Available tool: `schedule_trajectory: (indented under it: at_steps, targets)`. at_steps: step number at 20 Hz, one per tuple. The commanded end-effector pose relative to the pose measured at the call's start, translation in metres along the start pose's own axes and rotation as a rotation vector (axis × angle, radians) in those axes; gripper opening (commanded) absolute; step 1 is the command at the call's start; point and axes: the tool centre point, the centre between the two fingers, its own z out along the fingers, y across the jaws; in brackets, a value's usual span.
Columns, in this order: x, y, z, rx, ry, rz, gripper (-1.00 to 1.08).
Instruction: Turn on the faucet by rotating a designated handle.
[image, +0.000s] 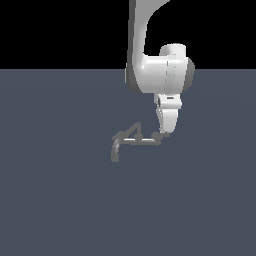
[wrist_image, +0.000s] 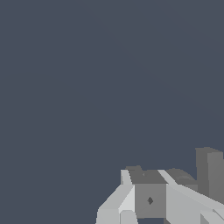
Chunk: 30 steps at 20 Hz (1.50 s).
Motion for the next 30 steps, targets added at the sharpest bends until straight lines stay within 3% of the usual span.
schedule_trajectory:
  at_steps: [1,13,15,27,30]
  targets:
    - [0.001,-0.001,0.001,0.001,0.0,0.004,-1.0]
    - [0.022,0.026,0.001,0.001,-0.001,0.004,-1.0]
    - [0.017,0.022,0.0,0.004,-0.002,0.0,-1.0]
    - [0.018,0.06,0.0,0.001,-0.001,0.004,-1.0]
    - [0.02,0.054,0.002,0.012,0.002,0.009,-1.0]
